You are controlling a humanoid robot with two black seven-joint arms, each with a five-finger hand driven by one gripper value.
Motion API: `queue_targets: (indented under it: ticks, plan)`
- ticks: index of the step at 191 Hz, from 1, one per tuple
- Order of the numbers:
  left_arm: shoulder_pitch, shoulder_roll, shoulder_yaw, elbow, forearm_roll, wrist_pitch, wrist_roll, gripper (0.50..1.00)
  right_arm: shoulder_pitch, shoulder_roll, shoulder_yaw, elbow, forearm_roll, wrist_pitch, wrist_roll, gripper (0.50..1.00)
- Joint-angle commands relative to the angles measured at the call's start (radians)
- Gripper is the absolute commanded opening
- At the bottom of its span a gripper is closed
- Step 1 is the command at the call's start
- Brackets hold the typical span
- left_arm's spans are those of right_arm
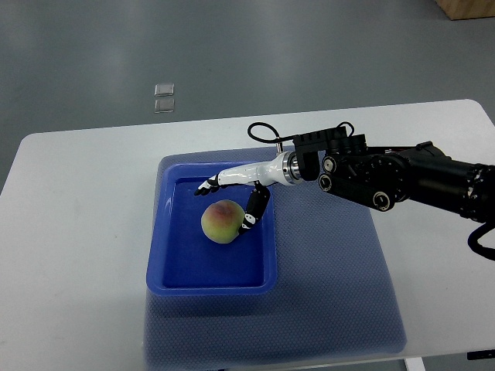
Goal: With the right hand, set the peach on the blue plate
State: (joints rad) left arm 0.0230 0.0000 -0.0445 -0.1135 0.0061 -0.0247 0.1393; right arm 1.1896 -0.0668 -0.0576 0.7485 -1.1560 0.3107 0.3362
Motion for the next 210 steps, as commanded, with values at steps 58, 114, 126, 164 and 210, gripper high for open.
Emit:
queue_targets:
  ticks: [58, 114, 126, 164, 210]
  plan:
    - [0.000, 0.000, 0.000, 0.000, 0.000, 0.000, 0.000, 1.000, -0.016, -0.087, 0.177, 0.000, 0.202, 0.062, -0.002, 0.928]
    - [0.000, 0.000, 0.000, 0.000, 0.000, 0.000, 0.000, 1.000, -0.205, -0.140, 0.430, -0.003, 0.348, 0.062, -0.002, 0.928]
    - [0.000, 0.000, 0.000, 0.000, -0.002, 0.000, 0.000, 1.000, -0.240, -0.142, 0.479, -0.006, 0.369, 0.073, -0.005, 0.928]
    - [0.000, 0.000, 0.000, 0.000, 0.000, 0.000, 0.000, 1.000, -0.311, -0.134, 0.570, -0.046, 0.565, 0.074, -0.088, 0.928]
    - [0.000, 0.000, 0.000, 0.000, 0.000, 0.000, 0.000, 1.000, -0.334, -0.128, 0.571, -0.138, 0.903, 0.070, -0.148, 0.928]
